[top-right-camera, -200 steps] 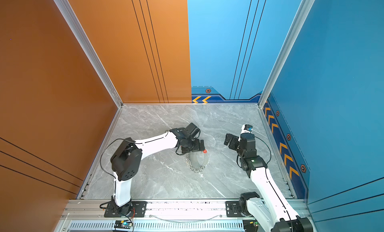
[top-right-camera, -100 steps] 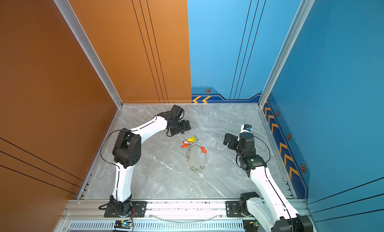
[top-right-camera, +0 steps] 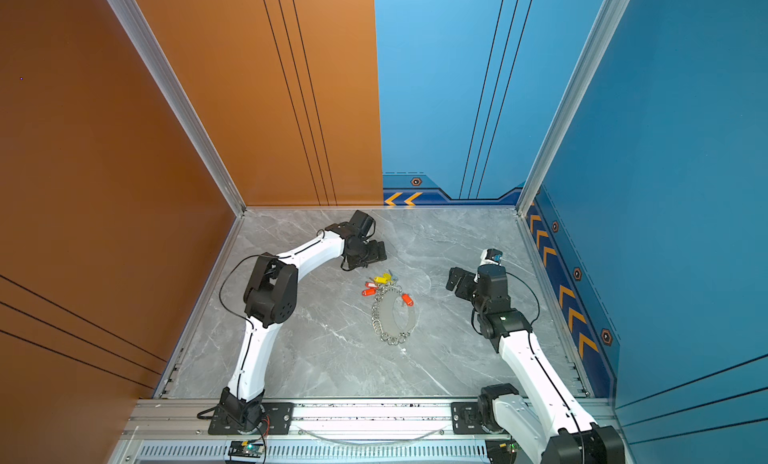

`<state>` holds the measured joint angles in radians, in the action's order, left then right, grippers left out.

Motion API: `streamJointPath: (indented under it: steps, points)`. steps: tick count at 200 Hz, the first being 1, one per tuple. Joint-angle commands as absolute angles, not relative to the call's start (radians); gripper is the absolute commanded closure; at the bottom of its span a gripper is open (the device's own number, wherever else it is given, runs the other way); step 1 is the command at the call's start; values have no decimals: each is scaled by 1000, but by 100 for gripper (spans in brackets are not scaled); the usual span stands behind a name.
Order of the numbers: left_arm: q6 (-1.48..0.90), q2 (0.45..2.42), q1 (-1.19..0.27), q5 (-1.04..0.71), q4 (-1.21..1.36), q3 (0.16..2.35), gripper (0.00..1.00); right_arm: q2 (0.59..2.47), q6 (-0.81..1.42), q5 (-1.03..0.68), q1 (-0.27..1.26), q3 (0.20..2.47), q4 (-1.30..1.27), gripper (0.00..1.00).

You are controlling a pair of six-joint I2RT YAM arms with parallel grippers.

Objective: Put the keys on the keyring

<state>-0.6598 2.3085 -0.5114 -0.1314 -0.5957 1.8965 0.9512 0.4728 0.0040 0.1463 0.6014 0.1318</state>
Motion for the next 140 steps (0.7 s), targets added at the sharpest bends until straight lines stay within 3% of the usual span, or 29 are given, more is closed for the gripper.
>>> streamJointPath:
  steps: [1,47,140]
  points:
    - [-631,2332,-508,-115,-626,1897,8,957,480,2,152,609,159,0]
    - [-617,2244,-515,-81,-624,1756,8,956,481,5,153,611,163,0]
    - [-690,1855,-655,-24,-565,1287,6,1005,494,0,161,637,184,0]
